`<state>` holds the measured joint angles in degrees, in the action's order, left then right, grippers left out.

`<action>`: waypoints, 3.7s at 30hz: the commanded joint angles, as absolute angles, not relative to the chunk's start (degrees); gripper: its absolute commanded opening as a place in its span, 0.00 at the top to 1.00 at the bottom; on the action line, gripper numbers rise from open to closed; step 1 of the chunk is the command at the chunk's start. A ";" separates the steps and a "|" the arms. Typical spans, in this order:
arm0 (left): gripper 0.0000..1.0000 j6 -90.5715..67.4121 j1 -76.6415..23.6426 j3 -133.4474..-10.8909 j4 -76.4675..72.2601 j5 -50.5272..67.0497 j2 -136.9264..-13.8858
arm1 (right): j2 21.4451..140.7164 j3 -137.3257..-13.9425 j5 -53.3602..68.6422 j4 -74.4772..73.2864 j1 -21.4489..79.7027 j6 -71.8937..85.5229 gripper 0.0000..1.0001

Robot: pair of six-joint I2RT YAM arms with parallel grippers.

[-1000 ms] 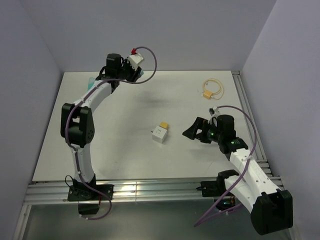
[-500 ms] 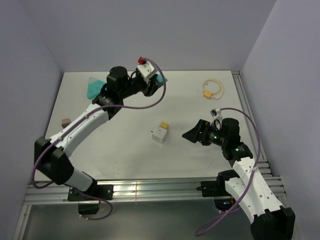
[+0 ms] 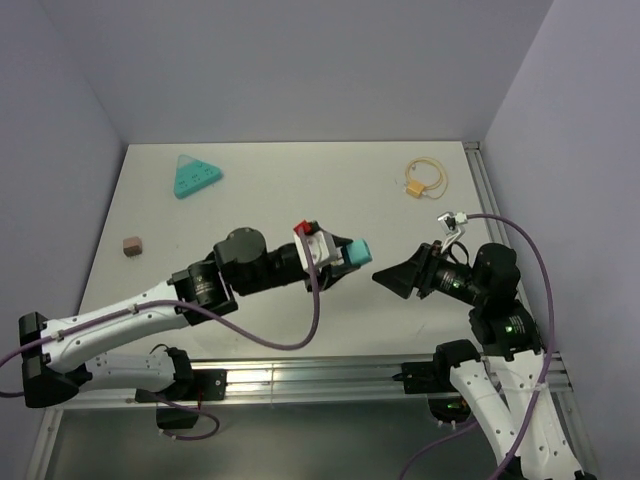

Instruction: Insert the plug

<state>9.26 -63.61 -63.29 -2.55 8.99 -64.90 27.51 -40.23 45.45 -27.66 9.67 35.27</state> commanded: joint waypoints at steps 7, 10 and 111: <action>1.00 8.35 -81.10 -56.25 1.14 -10.19 -60.65 | 22.77 -39.99 51.85 -26.20 10.37 44.73 0.24; 1.00 7.91 -83.84 -54.58 0.53 -12.04 -59.94 | 22.85 -39.11 51.07 -25.14 11.51 45.70 0.25; 0.00 -22.58 -73.04 -59.42 4.48 -8.97 -62.49 | 54.66 -53.52 16.44 -26.63 31.29 29.02 1.00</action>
